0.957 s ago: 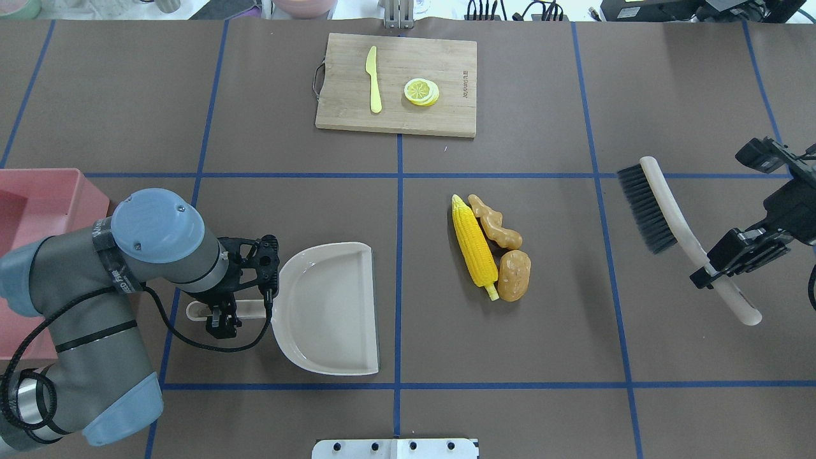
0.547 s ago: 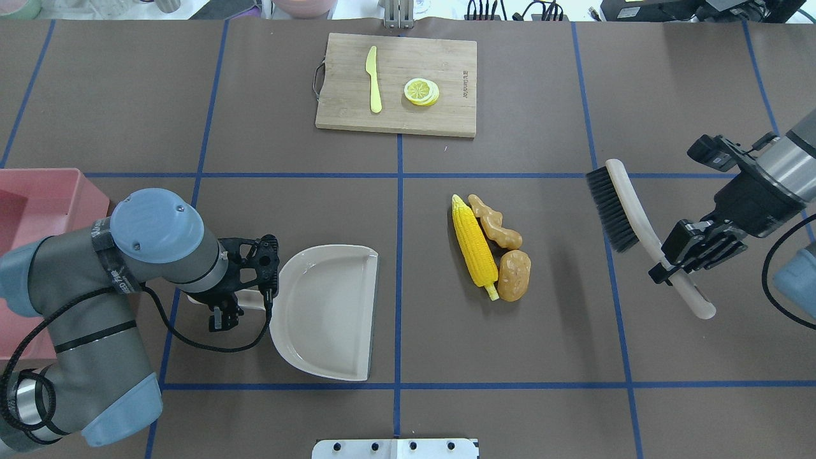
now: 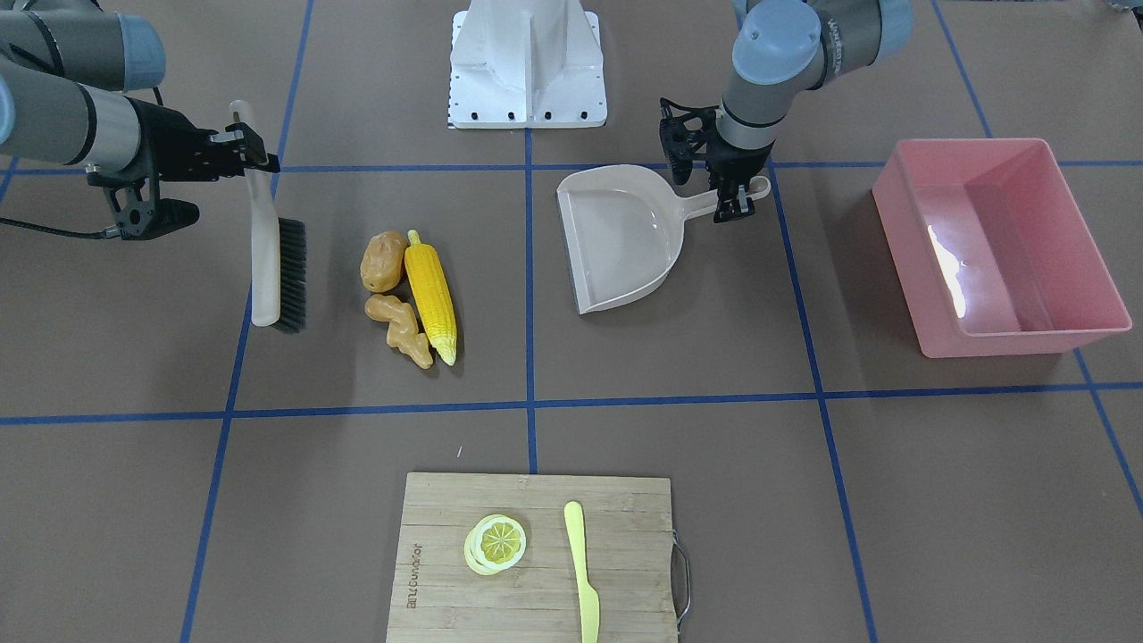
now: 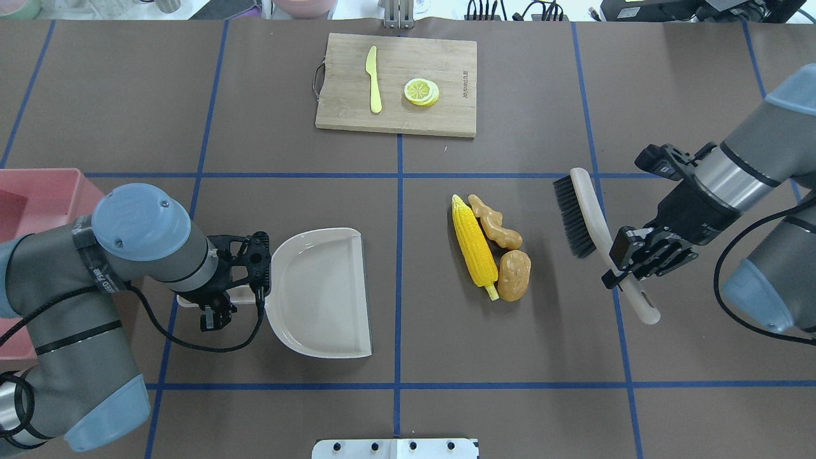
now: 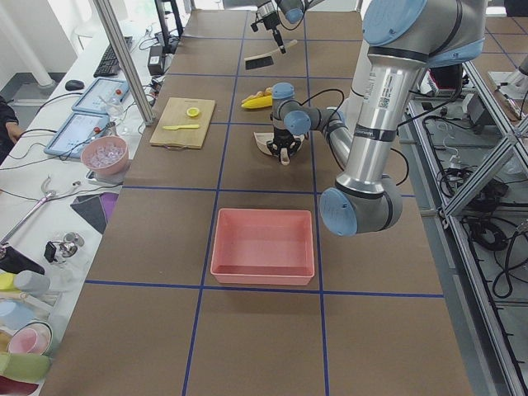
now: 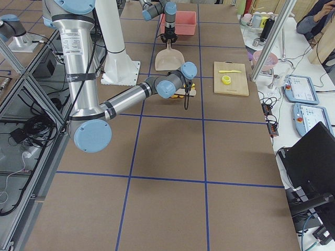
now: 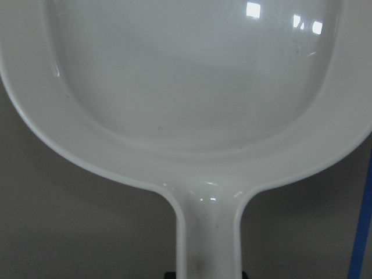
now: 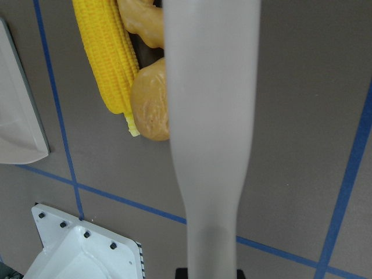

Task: Sweep and dump trash into bin
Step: 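Slide the dustpan toward the corn with the left gripper while the right lowers the brush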

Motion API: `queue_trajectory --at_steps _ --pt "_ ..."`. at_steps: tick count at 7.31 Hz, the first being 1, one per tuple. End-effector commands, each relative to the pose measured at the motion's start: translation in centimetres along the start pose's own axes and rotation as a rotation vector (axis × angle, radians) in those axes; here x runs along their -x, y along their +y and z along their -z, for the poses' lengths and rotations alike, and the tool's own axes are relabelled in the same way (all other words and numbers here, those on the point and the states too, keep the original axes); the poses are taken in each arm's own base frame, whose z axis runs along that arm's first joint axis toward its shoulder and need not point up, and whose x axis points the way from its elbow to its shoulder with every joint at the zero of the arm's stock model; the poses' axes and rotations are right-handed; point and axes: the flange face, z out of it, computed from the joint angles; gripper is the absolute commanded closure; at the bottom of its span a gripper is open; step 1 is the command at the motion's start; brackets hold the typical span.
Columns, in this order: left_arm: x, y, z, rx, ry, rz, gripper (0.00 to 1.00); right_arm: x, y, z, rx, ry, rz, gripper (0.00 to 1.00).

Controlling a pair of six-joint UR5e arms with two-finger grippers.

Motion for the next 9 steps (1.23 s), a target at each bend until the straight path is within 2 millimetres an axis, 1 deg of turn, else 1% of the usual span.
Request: queue_trajectory --at_steps 1,2,3,5,6,7,8,9 --pt "0.6 -4.0 2.2 0.021 0.004 0.006 1.0 -1.0 -0.3 -3.5 -0.051 -0.039 0.029 1.0" --pt "1.2 -6.1 1.6 0.033 0.013 0.006 1.0 -1.0 -0.2 -4.4 -0.044 -0.052 0.067 1.0" --pt "2.0 -8.1 0.8 0.041 0.016 0.006 1.0 -0.5 0.0 -5.0 -0.035 -0.055 0.087 1.0" --pt "3.0 -11.1 0.2 0.047 0.021 0.009 1.0 -0.2 0.3 -6.4 -0.02 -0.046 0.107 1.0" --pt "3.4 -12.4 -0.4 0.05 0.05 0.015 1.0 -1.0 0.4 -6.8 -0.018 -0.039 0.138 1.0" --pt "3.8 -12.9 -0.1 0.045 0.05 0.018 1.0 -3.2 0.6 -7.2 -0.023 -0.047 0.177 1.0" --pt "4.0 -13.0 0.1 0.046 0.05 0.021 1.0 -5.4 -0.2 -8.3 -0.029 -0.058 0.191 1.0" --pt "4.7 -13.2 0.5 0.041 0.053 0.033 1.0 -6.4 -0.9 -9.0 -0.026 -0.062 0.194 1.0"
